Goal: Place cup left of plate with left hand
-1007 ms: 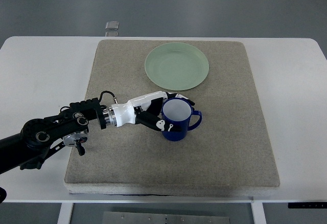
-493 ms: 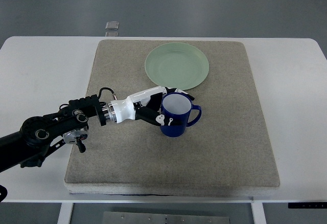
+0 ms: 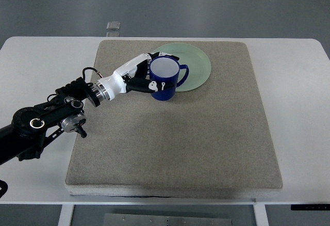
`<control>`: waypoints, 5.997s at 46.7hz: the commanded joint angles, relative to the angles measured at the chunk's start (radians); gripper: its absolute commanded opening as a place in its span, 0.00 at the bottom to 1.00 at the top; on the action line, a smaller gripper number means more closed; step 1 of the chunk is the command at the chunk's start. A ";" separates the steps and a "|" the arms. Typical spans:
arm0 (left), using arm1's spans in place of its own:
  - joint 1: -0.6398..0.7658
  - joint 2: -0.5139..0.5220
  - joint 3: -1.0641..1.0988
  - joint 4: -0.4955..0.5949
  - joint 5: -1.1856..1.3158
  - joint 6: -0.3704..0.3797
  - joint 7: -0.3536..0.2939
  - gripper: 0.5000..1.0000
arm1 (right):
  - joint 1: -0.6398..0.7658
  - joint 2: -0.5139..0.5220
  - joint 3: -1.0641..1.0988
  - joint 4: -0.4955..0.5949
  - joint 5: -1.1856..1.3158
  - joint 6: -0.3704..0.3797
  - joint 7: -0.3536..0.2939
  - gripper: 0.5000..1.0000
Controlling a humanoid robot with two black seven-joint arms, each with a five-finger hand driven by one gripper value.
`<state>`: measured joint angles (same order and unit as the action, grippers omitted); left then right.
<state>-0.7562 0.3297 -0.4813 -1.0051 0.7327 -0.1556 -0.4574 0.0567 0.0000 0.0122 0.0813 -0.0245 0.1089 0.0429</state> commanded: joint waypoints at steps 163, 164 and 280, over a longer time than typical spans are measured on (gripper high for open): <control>0.043 -0.092 -0.181 0.462 -0.088 0.126 -0.129 0.92 | 0.000 0.000 0.000 0.000 0.000 0.000 0.000 0.87; 0.043 -0.092 -0.181 0.461 -0.088 0.126 -0.129 0.92 | 0.000 0.000 0.000 0.000 0.000 0.000 0.000 0.87; -0.107 -0.028 -0.392 0.316 -0.638 0.079 0.045 0.99 | 0.000 0.000 0.000 0.000 0.000 0.000 0.000 0.87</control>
<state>-0.8667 0.3065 -0.8728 -0.6887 0.0953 -0.0765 -0.4127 0.0568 0.0000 0.0123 0.0813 -0.0245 0.1089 0.0429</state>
